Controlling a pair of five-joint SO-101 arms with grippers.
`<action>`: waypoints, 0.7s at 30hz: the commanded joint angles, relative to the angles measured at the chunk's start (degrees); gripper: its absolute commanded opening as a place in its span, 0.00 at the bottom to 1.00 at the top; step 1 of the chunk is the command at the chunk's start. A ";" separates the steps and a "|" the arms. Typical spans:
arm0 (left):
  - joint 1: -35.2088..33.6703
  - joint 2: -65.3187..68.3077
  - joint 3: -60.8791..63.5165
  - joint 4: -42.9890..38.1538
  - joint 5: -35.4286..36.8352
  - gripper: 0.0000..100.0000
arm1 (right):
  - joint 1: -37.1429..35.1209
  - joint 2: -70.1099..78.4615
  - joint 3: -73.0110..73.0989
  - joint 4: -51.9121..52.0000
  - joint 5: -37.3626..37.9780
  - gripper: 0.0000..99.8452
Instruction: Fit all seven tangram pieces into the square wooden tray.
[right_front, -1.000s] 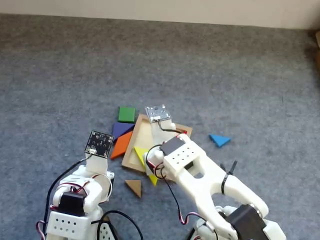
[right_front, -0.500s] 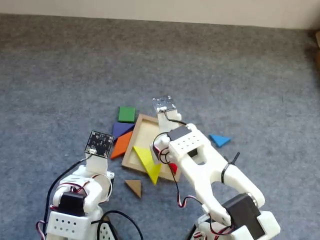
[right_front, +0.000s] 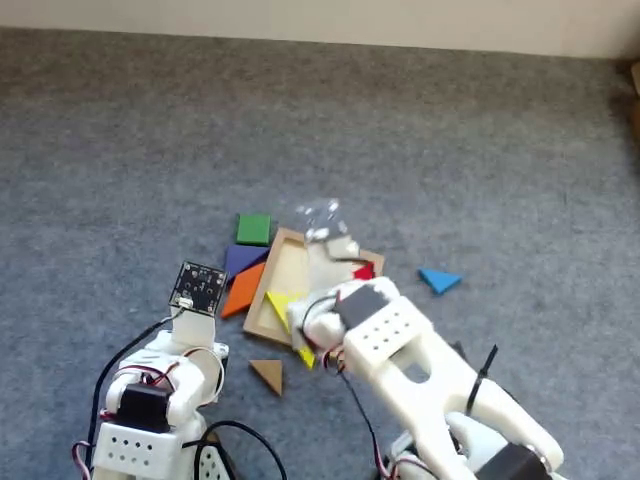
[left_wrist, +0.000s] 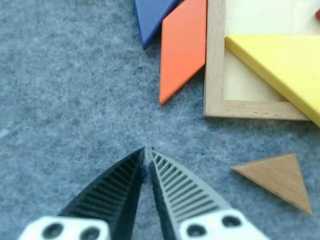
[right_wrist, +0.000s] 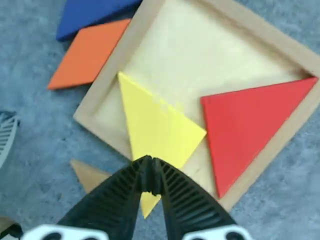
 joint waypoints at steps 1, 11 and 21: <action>-0.48 -1.27 1.10 0.09 0.53 0.00 | -4.09 -2.95 0.57 -0.13 -0.70 0.02; -0.48 -1.27 1.10 0.09 0.53 0.00 | -8.57 -2.77 3.91 -0.40 -0.70 0.02; -0.48 -1.27 1.10 0.09 0.53 0.00 | -5.76 -2.77 4.18 -0.04 -0.26 0.02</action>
